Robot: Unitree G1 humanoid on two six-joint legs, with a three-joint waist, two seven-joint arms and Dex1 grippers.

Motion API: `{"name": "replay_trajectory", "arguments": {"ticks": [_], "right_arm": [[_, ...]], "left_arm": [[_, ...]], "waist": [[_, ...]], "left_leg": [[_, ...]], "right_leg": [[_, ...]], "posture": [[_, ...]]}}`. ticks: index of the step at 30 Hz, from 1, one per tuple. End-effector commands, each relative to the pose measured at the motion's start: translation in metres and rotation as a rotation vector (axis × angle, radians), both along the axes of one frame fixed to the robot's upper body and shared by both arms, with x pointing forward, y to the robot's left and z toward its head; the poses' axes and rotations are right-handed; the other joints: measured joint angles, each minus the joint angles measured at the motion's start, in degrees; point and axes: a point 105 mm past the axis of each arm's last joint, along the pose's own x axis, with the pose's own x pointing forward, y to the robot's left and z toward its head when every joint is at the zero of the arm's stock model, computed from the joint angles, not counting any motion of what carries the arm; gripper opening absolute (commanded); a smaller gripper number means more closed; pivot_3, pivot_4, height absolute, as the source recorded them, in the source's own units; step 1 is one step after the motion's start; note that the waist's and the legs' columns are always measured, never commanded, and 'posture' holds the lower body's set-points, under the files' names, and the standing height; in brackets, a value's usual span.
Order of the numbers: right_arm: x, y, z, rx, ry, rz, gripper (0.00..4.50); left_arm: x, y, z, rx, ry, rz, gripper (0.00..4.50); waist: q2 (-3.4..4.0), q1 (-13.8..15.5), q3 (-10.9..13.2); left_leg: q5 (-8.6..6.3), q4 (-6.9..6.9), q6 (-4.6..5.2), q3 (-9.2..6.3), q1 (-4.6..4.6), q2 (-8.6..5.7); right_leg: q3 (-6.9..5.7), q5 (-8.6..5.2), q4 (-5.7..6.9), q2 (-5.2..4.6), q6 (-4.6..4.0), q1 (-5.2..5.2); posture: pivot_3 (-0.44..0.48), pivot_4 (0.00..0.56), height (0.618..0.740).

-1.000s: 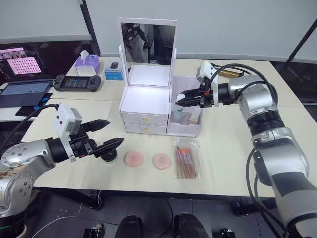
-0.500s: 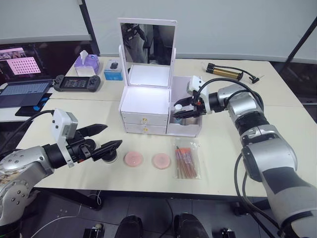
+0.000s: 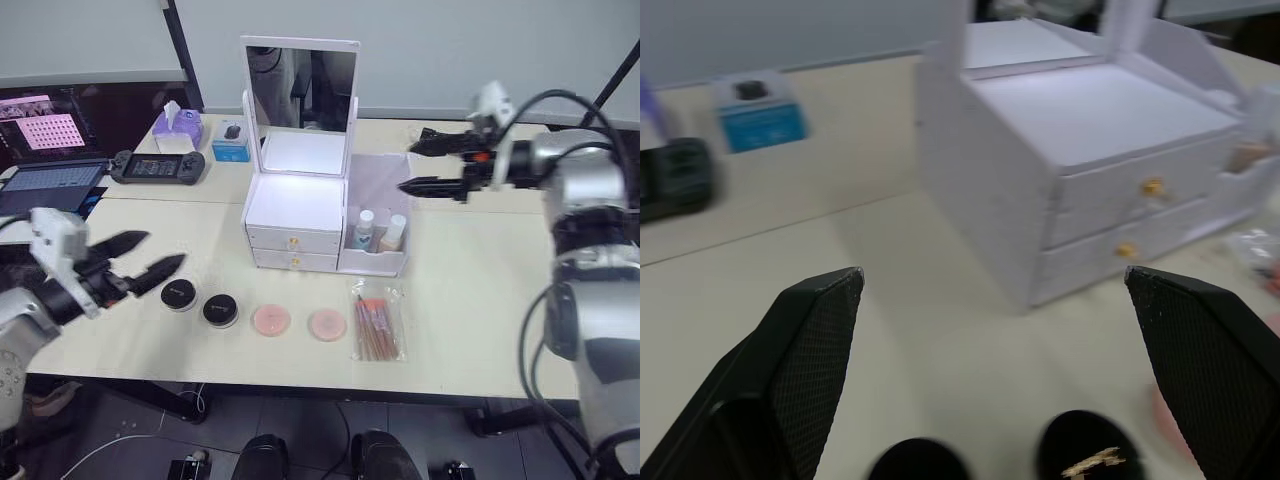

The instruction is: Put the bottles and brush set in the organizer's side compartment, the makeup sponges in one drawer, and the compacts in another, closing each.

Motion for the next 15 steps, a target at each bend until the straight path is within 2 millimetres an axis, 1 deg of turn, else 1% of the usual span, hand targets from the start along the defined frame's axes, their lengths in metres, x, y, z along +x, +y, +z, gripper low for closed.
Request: {"name": "replay_trajectory", "arguments": {"ticks": [1, 3, 4, 6, 7, 11, 13, 15], "right_arm": [[-0.014, -0.032, 0.000, 0.052, -0.017, -0.104, 4.46], [-0.027, -0.051, -0.011, 0.094, 0.025, -0.169, 4.46], [-0.033, -0.056, -0.015, 0.108, 0.037, -0.185, 4.46], [-0.045, -0.071, -0.030, 0.118, 0.052, -0.261, 4.46], [-0.051, -0.079, -0.038, 0.124, 0.062, -0.303, 4.46], [-0.070, -0.124, -0.077, 0.178, 0.130, -0.507, 4.46], [-0.076, -0.137, -0.091, 0.185, 0.146, -0.566, 4.46], [-0.079, -0.141, -0.100, 0.179, 0.163, -0.585, 4.46]], "left_arm": [[-0.006, 0.040, 0.001, 0.031, -0.018, 0.090, 4.50], [-0.011, 0.060, -0.006, -0.007, 0.007, 0.135, 4.50], [-0.013, 0.068, -0.007, -0.023, 0.009, 0.156, 4.50], [-0.018, 0.091, -0.014, -0.029, 0.015, 0.237, 4.50], [-0.020, 0.097, -0.017, -0.021, 0.024, 0.257, 4.50], [-0.022, 0.110, -0.030, 0.089, 0.064, 0.291, 4.50], [-0.019, 0.113, -0.031, 0.086, 0.064, 0.291, 4.50], [-0.016, 0.114, -0.031, 0.070, 0.068, 0.283, 4.50]], "waist": [[0.00, -0.12, 0.00], [0.01, -0.17, 0.00], [0.03, -0.16, 0.00], [0.04, -0.17, 0.00], [0.04, -0.20, 0.00], [-0.02, -0.08, -0.03], [-0.01, 0.11, -0.03], [-0.01, 0.14, -0.03]], "left_leg": [[0.00, -0.02, 0.01, 0.02, 0.01, 0.00], [0.00, -0.06, 0.00, 0.04, 0.01, 0.02], [0.00, -0.07, 0.00, 0.06, 0.01, 0.05], [0.00, -0.08, 0.00, 0.08, 0.02, 0.09], [-0.01, -0.07, 0.00, 0.08, 0.03, 0.12], [-0.03, -0.07, 0.01, 0.09, 0.07, 0.12], [-0.03, -0.07, 0.02, 0.11, 0.09, 0.08], [-0.03, -0.06, 0.03, 0.13, 0.09, 0.06]], "right_leg": [[0.01, 0.00, 0.00, -0.01, 0.00, -0.01], [0.03, -0.01, 0.03, -0.01, -0.02, -0.07], [0.04, -0.02, 0.05, 0.00, -0.04, -0.09], [0.03, -0.03, 0.06, 0.00, -0.06, -0.10], [0.02, -0.04, 0.06, 0.02, -0.06, -0.09], [0.00, -0.04, 0.04, 0.00, -0.07, -0.04], [0.00, -0.05, 0.03, -0.02, -0.07, -0.01], [0.01, -0.05, 0.05, -0.03, -0.06, -0.02]], "posture": [[0.000, 0.150, 0.706], [0.000, 0.150, 0.706], [0.000, 0.150, 0.706], [0.000, 0.150, 0.706], [0.000, 0.150, 0.706], [0.000, 0.150, 0.706], [0.000, 0.150, 0.706], [0.000, 0.150, 0.706]]}}
